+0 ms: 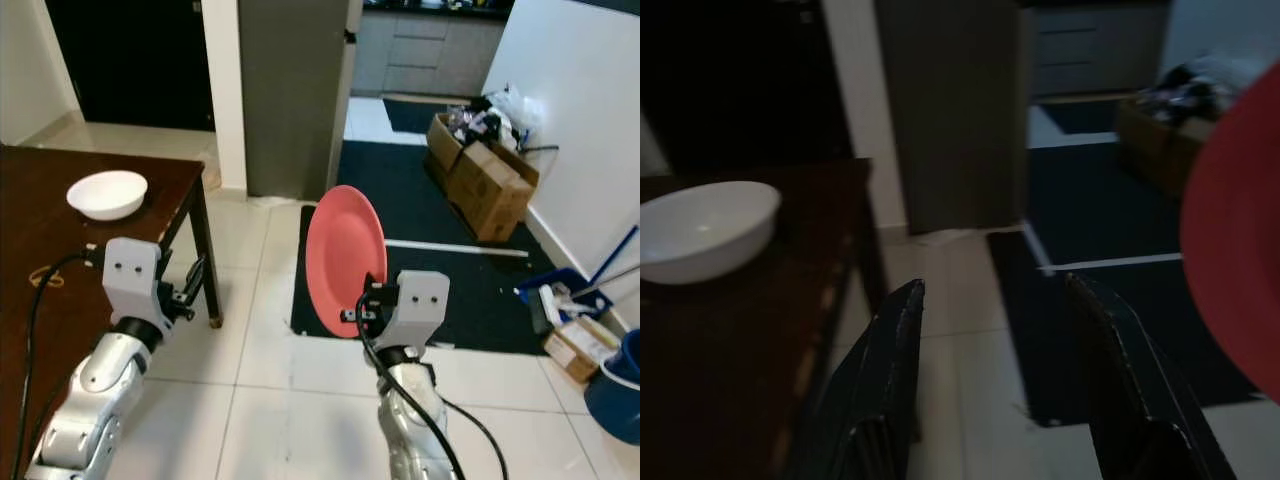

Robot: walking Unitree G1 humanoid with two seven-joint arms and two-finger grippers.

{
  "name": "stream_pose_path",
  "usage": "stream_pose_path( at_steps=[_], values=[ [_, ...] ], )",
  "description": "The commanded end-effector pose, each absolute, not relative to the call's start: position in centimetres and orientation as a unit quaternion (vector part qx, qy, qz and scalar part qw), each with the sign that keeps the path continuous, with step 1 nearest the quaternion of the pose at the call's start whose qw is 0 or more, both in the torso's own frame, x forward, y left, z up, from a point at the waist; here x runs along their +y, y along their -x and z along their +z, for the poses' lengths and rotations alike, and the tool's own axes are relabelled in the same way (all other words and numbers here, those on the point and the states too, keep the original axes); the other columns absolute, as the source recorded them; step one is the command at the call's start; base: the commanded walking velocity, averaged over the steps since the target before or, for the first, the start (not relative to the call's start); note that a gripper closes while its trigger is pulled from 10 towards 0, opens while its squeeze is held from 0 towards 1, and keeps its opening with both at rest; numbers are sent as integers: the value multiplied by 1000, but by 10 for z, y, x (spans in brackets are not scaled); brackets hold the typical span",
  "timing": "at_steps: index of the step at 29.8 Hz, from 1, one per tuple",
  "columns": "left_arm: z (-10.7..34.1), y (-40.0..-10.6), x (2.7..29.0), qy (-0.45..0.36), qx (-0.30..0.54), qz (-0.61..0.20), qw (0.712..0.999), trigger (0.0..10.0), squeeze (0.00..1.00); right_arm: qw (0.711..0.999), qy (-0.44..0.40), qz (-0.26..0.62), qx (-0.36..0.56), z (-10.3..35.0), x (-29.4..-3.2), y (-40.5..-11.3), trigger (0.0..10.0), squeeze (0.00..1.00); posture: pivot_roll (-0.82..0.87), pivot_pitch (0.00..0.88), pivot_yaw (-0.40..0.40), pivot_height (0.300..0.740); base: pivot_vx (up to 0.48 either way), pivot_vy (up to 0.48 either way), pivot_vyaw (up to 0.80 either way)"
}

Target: Setting the table

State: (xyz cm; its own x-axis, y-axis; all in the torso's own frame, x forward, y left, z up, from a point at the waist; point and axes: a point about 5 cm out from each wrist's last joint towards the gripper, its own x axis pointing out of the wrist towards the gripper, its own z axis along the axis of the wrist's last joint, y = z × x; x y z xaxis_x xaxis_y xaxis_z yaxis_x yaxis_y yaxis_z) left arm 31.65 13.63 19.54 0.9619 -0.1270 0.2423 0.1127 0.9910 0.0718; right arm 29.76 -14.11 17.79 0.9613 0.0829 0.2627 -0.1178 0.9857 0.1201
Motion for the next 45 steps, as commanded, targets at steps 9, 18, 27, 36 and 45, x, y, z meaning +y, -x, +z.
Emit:
stream_pose_path(
  at_steps=[9,18,27,36,45],
  values=[
    [192,-315,134,-31,-118,-65,990,10000,0,989,-64,39,-131,177,-147,-297,10000,0,88,69,64,740,480,0,0],
    [192,-315,134,-31,-119,-66,990,10000,0,989,-65,37,-130,177,-147,-296,10000,0,88,73,68,740,480,0,0],
    [193,-316,134,-31,-120,-66,990,10000,0,989,-65,36,-130,177,-147,-297,10000,0,88,76,69,740,480,0,0],
    [194,-316,134,-30,-120,-67,990,10000,0,989,-65,35,-131,177,-148,-296,10000,0,88,79,70,740,480,0,0],
    [195,-316,133,-30,-120,-68,990,10000,0,988,-66,36,-135,179,-147,-297,10000,0,89,82,72,740,480,0,0]
  ],
)
